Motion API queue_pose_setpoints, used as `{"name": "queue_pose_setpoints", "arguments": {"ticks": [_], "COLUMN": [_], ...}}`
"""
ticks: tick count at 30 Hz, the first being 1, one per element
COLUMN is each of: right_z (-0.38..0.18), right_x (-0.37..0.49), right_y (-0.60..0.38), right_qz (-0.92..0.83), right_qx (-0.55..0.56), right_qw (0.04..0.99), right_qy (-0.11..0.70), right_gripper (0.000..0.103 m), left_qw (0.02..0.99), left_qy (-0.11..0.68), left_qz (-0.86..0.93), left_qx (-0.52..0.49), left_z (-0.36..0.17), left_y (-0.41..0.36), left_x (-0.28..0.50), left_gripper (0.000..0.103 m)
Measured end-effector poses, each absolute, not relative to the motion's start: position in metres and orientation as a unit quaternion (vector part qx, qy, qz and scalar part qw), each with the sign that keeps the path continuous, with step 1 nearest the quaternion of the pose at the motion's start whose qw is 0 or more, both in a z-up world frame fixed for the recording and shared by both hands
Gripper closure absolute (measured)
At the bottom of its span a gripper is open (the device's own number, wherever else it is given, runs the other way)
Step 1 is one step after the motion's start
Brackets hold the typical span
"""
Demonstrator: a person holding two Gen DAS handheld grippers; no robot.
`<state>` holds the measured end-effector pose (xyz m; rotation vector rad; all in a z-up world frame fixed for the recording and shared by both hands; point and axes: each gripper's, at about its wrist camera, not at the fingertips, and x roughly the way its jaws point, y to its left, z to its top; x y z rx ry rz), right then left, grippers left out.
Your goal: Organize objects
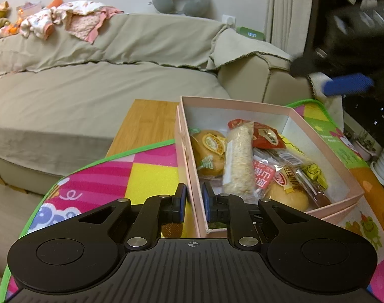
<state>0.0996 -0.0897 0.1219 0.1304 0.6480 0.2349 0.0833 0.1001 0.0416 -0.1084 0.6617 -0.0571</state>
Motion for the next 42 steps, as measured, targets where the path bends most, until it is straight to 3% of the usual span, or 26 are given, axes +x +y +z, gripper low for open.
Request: {"name": "queue_pose_setpoints", "arguments": {"ticks": [8, 17, 21, 28, 37, 42], "right_z": [0.103, 0.066, 0.043, 0.013, -0.021, -0.01], "right_x": [0.049, -0.014, -0.043, -0.103, -0.118, -0.109], "right_y": [-0.133, -0.171, -0.167, -0.145, -0.133, -0.131], "right_qz": [0.074, 0.053, 0.064, 0.068, 0.028, 0.04], "right_qx": [0.053, 0.068, 0.068, 0.03, 0.004, -0.016], "right_qw": [0.946, 0.944, 0.941, 0.946, 0.942, 0.941], "right_qy": [0.311, 0.317, 0.325, 0.317, 0.334, 0.336], "right_gripper": [0.027, 0.017, 0.016, 0.0, 0.0, 0.0], "left_qw": [0.948, 0.976, 0.977, 0.971, 0.966, 0.962], "left_qy": [0.313, 0.211, 0.208, 0.237, 0.255, 0.271], "left_qz": [-0.024, 0.027, 0.015, -0.021, -0.03, -0.037], "left_qx": [-0.047, -0.039, -0.041, -0.013, -0.004, -0.011], "left_z": [0.046, 0.085, 0.075, 0.033, 0.009, -0.004], "left_y": [0.099, 0.098, 0.087, 0.055, 0.029, 0.028], "left_x": [0.08, 0.014, -0.03, -0.09, -0.097, -0.091], "left_gripper": [0.087, 0.087, 0.087, 0.087, 0.087, 0.086]}}
